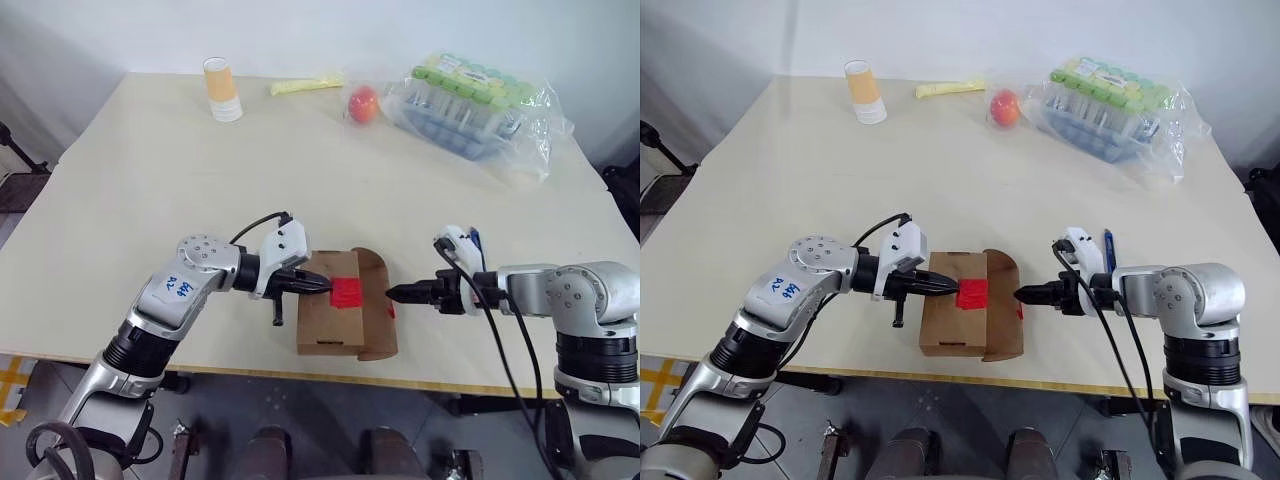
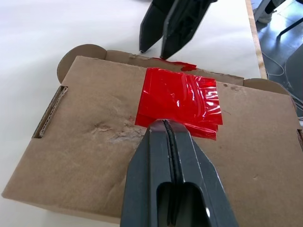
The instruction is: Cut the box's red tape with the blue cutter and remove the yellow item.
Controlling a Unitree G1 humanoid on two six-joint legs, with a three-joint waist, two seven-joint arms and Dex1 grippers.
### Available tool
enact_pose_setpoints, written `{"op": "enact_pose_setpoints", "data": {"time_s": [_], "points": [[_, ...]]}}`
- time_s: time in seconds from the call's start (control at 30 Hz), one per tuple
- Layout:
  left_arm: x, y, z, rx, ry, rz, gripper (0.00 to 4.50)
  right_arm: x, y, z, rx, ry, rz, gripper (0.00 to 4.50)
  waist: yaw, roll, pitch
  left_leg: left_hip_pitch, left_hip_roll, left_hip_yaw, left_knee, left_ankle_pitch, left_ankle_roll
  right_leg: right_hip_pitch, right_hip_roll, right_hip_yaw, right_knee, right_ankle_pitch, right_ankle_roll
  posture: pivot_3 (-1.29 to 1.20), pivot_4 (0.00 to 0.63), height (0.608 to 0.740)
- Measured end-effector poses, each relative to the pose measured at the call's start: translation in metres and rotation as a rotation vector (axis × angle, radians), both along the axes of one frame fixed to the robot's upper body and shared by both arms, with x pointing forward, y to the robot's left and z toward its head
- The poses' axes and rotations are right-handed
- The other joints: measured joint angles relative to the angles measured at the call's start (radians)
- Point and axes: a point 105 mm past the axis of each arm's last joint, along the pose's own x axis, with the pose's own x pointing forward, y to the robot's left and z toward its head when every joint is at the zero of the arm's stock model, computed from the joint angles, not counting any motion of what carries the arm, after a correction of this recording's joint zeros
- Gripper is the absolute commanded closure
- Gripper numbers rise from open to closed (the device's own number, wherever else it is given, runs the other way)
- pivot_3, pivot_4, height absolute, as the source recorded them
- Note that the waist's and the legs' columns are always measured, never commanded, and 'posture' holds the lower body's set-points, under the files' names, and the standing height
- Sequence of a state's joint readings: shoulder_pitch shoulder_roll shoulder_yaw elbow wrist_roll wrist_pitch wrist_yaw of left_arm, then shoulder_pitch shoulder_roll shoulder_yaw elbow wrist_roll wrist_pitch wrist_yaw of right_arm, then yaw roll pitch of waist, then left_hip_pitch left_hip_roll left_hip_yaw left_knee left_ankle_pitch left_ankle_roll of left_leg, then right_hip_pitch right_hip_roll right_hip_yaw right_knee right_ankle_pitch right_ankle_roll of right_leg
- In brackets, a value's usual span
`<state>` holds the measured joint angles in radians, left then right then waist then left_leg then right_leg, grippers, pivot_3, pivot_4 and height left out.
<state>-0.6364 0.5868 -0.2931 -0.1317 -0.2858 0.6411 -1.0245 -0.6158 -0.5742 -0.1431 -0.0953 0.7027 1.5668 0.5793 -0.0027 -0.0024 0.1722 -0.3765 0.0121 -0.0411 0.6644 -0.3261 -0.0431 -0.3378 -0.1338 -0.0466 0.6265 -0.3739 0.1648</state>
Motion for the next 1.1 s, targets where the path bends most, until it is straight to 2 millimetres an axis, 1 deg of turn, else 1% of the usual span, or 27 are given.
{"op": "enact_pose_setpoints", "data": {"time_s": [0.03,0.13,0.23,0.3,0.33,0.4,0.53,0.7,0.73,0.93,1.03,1.1], "points": [[0.000,0.001,0.000,0.001,0.000,0.002,4.50,0.001,0.003,0.000,0.001,0.002,0.013,0.96,0.000,0.000,0.000,0.000,0.000,0.000,0.000,0.000,0.000,0.000,0.000,0.000,0.000,0.000,0.000,0.00,0.150,0.740],[0.000,0.001,0.000,0.001,-0.001,0.006,4.50,0.000,0.016,-0.003,0.013,0.019,0.065,1.51,-0.002,0.000,0.000,0.000,0.000,0.000,0.000,0.000,0.000,0.000,0.000,0.000,0.000,0.000,0.000,0.00,0.150,0.740],[0.000,0.001,0.000,-0.001,-0.004,0.008,4.50,-0.003,0.032,-0.008,0.013,0.046,0.134,2.50,-0.002,0.000,0.000,0.000,0.000,0.000,0.000,0.000,0.000,0.000,0.000,0.000,0.000,0.000,0.000,0.00,0.150,0.740],[0.000,0.002,0.000,-0.002,-0.006,0.011,4.50,-0.002,0.040,-0.010,0.028,0.071,0.155,3.06,-0.002,0.000,0.000,0.000,0.000,0.000,0.000,0.000,0.000,0.000,0.000,0.000,0.000,0.000,0.000,0.00,0.150,0.740],[0.000,0.002,0.000,-0.003,-0.006,0.011,4.50,-0.002,0.044,-0.012,0.040,0.087,0.162,3.51,-0.002,0.000,0.000,0.000,0.000,0.000,0.000,0.000,0.000,0.000,0.000,0.000,0.000,0.000,0.000,0.00,0.150,0.740],[0.000,0.002,0.000,-0.004,-0.006,0.013,4.50,-0.001,0.050,-0.016,0.054,0.119,0.169,4.17,-0.003,0.000,0.000,0.000,0.000,0.000,0.000,0.000,0.000,0.000,0.000,0.000,0.001,0.000,0.000,0.00,0.150,0.740],[0.000,0.004,0.000,-0.006,-0.003,0.024,4.50,0.006,0.055,-0.016,0.046,0.181,0.172,4.17,-0.008,0.000,0.000,0.001,0.000,0.000,0.000,0.001,-0.001,0.000,0.001,0.000,0.001,0.000,0.000,0.00,0.150,0.740],[0.001,0.006,-0.001,-0.006,-0.003,0.034,4.50,0.011,0.059,-0.016,0.057,0.218,0.168,4.17,-0.014,0.000,0.000,0.002,0.001,0.000,0.000,0.001,-0.001,0.001,0.001,0.000,0.001,0.000,0.000,0.00,0.150,0.740],[0.001,0.006,-0.001,-0.007,-0.004,0.037,4.50,0.012,0.060,-0.016,0.053,0.221,0.170,4.34,-0.015,0.000,0.000,0.002,0.001,0.000,0.000,0.001,-0.001,0.001,0.001,0.000,0.002,0.000,0.000,0.00,0.150,0.740],[0.000,0.005,-0.001,-0.024,-0.014,0.038,4.50,0.012,0.058,-0.014,0.018,0.218,0.166,4.34,-0.020,0.000,0.000,0.002,0.000,-0.001,0.000,0.001,-0.002,0.001,0.000,0.000,0.001,0.000,0.000,0.00,0.150,0.740],[0.001,0.000,0.000,-0.068,-0.034,0.025,4.50,0.015,0.050,-0.005,-0.001,0.201,0.152,4.34,-0.009,0.002,0.001,-0.001,0.000,-0.001,0.000,0.001,-0.001,-0.001,-0.001,0.000,0.000,0.000,0.000,0.00,0.150,0.740],[0.004,-0.006,0.000,-0.134,-0.046,0.027,4.50,0.018,0.039,0.013,-0.020,0.158,0.140,4.34,0.002,0.005,0.003,-0.002,-0.001,-0.001,0.001,0.001,-0.001,-0.003,-0.001,0.000,0.000,0.000,0.000,0.00,0.150,0.740]]}}
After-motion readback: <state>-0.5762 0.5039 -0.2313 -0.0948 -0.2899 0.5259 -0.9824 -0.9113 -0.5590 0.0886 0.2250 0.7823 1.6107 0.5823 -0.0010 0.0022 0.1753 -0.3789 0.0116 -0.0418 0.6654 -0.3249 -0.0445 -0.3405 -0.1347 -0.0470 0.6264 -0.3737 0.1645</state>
